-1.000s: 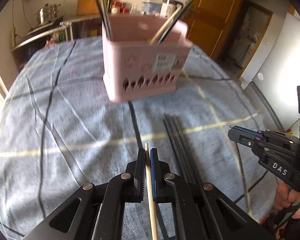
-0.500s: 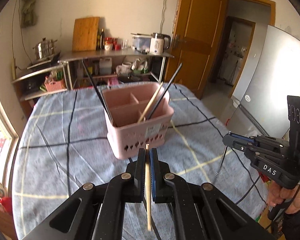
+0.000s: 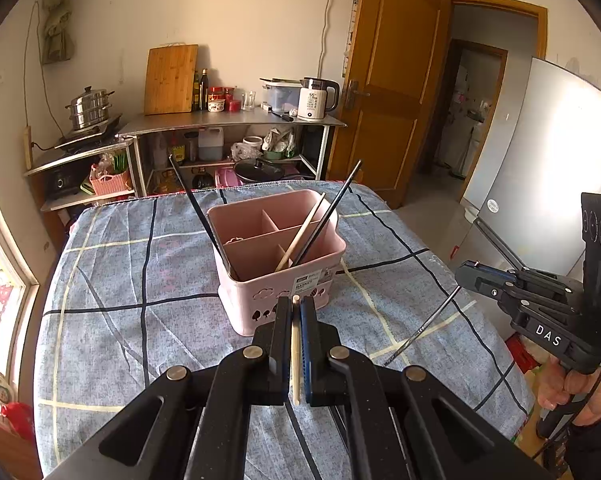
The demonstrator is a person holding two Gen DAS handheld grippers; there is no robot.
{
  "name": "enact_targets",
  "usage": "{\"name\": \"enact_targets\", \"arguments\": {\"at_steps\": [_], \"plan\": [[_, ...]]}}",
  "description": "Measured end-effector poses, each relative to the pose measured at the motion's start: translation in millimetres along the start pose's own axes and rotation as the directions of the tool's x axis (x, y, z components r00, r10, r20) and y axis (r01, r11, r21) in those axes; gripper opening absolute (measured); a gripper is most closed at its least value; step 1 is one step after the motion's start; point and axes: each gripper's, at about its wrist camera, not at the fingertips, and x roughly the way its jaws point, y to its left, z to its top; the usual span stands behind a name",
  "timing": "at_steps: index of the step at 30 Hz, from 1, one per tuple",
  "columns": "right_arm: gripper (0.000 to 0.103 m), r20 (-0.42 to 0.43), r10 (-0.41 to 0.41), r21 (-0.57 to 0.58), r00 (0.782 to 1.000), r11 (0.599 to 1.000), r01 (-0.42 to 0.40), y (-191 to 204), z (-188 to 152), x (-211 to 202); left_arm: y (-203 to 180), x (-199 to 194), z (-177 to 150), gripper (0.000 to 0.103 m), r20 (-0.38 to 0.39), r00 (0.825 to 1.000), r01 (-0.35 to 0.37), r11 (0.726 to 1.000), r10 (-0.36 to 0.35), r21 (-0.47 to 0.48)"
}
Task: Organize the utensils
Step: 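Lift and carry both held chopsticks over the pink basket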
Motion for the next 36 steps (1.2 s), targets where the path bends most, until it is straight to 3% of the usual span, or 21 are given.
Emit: {"name": "enact_targets", "arguments": {"at_steps": [8,21,29,36], "plan": [[0.004,0.021,0.029,-0.021,0.999,0.999,-0.029,13.3,13.7,-0.7,7.8,-11.0,15.8,0.004,0.018,1.000,0.010,1.000,-0.010,-0.008],[0.004,0.141,0.094,-0.061,0.985,0.994,-0.086,42.7,82.0,5.2,28.0,-30.8,87.0,0.004,0.135,0.991,-0.007,1.000,0.011,-0.027],[0.004,0.199,0.099,-0.064,0.975,0.994,-0.088,49.9,112.2,17.6,42.0,-18.6,118.5,0.004,0.169,0.985,-0.018,0.999,0.025,-0.047],[0.004,0.174,0.085,-0.067,0.981,0.995,-0.074,53.6,110.0,46.6,52.1,8.6,114.4,0.004,0.146,0.989,-0.031,0.998,0.039,-0.057]]}}
